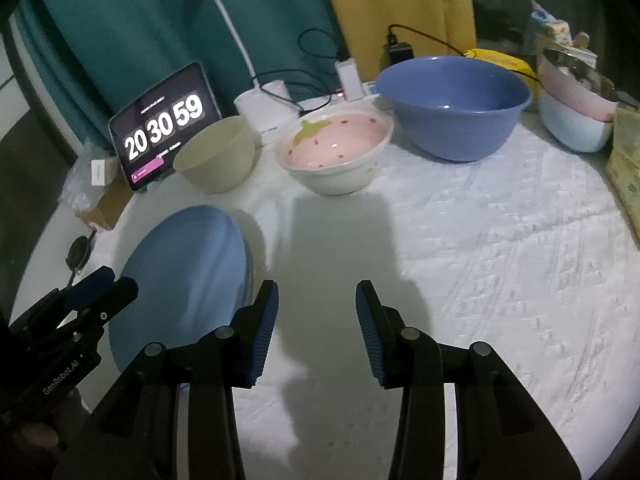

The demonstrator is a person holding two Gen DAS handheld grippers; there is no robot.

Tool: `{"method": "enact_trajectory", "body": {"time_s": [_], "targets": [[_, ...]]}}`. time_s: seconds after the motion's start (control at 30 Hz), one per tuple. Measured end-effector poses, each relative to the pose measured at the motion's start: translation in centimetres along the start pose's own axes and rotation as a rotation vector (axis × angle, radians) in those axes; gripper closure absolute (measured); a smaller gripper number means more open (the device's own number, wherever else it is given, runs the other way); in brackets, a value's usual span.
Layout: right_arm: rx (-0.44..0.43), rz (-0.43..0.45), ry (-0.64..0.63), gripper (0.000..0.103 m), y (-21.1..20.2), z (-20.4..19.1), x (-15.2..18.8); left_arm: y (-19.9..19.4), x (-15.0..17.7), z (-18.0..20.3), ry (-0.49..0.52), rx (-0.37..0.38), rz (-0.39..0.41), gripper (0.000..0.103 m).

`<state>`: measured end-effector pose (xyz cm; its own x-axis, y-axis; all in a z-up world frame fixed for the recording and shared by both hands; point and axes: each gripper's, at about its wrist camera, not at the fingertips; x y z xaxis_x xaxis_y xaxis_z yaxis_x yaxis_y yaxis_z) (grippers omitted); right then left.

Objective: Organize plates and bowls

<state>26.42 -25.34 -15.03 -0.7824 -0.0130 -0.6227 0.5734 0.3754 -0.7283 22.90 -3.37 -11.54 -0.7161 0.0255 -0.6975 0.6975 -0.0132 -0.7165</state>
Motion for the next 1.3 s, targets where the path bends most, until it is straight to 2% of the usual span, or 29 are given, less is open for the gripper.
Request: {"method": "enact_trajectory", "body": {"time_s": [0.27,0.87,1.0,1.3], "targets": [[0.041,0.035,0.021,0.061,-1.4,2.3,0.1,-0.1,-0.8,2.8,0.049,0.023,0.012,0.055],[0.077,0.074,0.052,0.061,-3.3,7.1,-0.4,0.4,-3.0,8.3,0.11,0.077,0.06,0.055],[0.081,0.073,0.05,0.061,-3.6,8.0,-0.9,0.7,-3.5,9.4,0.134,0.073,0.08,0.055],[0.11,0.085,0.024,0.061,-4.1,9.7,-3.1,1.9,-5.5,11.7,0.133,0.121,0.088,0.055]]}}
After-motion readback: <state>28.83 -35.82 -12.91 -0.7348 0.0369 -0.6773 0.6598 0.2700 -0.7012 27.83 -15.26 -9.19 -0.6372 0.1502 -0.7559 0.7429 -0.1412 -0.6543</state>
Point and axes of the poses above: each gripper's, at about its wrist camera, not at the fingertips, and y roughly the way its jaws point, z to its right, x to its underside, and after that the axes turned 1 degree about -z, right-handed
